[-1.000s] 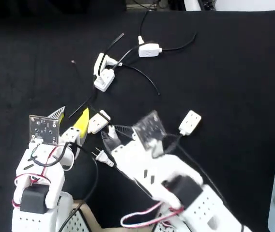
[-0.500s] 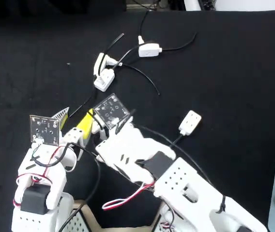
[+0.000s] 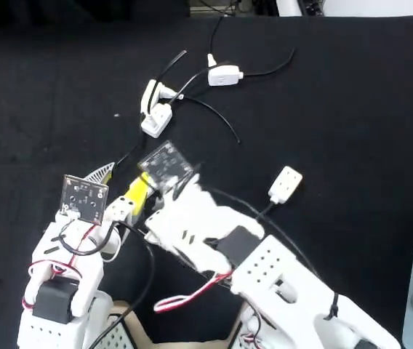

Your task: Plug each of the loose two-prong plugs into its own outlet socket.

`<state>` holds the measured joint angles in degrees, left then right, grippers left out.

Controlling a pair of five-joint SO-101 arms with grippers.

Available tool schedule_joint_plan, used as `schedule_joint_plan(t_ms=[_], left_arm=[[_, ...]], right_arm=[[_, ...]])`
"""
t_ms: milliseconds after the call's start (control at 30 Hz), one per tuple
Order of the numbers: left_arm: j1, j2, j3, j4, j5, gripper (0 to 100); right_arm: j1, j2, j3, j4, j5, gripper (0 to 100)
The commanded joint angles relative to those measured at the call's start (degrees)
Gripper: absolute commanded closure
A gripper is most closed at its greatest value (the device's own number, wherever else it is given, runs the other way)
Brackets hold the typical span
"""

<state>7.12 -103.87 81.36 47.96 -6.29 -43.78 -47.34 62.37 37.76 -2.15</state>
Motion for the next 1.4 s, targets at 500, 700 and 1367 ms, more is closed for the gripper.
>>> schedule_joint_plan(t_ms=[500,700,1367], left_arm=[[-23.4,-0.4,-0.3,0.3,11.3,78],[-23.4,-0.4,-0.3,0.3,11.3,78],[-23.4,-0.4,-0.2,0.3,11.2,78]], right_arm=[[8.6,32.1,-2.8,-42.8,0.5,98.7],[8.4,38.7,-2.9,-51.3,0.7,98.7],[9.2,44.4,-3.1,-60.4,3.3,98.7]])
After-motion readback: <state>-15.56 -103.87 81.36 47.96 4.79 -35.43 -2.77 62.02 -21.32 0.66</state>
